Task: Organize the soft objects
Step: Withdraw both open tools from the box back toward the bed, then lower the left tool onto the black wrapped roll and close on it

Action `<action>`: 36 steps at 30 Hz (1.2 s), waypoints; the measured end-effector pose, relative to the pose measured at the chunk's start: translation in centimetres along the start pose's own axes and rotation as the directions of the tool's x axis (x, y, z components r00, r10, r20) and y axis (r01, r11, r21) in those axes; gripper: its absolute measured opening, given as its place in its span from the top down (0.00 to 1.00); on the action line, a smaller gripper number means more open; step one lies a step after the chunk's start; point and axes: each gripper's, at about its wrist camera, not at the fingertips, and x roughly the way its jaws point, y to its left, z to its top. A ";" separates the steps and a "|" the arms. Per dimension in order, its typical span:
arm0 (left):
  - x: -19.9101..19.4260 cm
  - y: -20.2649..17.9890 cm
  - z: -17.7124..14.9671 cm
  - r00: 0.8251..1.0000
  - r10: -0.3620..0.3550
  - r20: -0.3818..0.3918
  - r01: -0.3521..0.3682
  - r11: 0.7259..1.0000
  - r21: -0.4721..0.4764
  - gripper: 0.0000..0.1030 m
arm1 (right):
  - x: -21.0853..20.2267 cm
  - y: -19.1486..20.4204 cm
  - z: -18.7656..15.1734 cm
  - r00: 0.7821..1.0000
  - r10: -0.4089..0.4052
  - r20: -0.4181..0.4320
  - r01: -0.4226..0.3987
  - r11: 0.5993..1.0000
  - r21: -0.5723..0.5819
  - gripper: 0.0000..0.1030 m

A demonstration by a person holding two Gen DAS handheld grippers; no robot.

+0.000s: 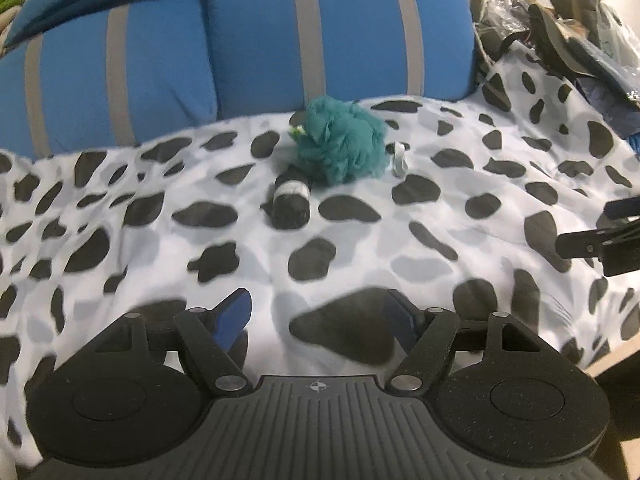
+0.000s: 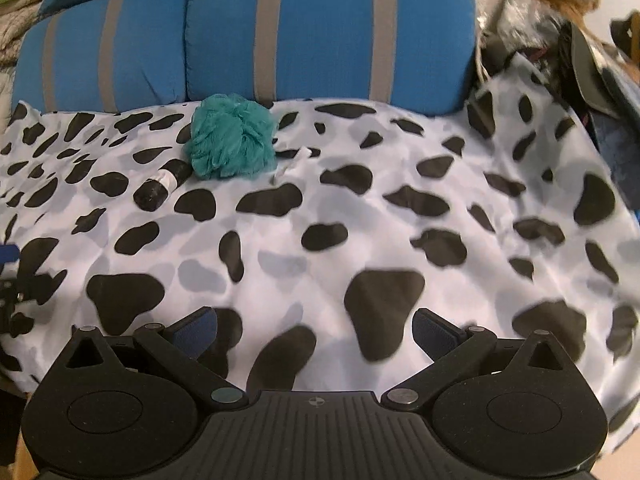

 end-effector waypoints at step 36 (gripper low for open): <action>14.4 4.6 5.0 0.999 -0.018 -0.049 0.017 1.000 -0.009 0.31 | 11.3 1.3 7.6 0.996 0.074 -0.049 -0.077 0.995 -0.067 0.00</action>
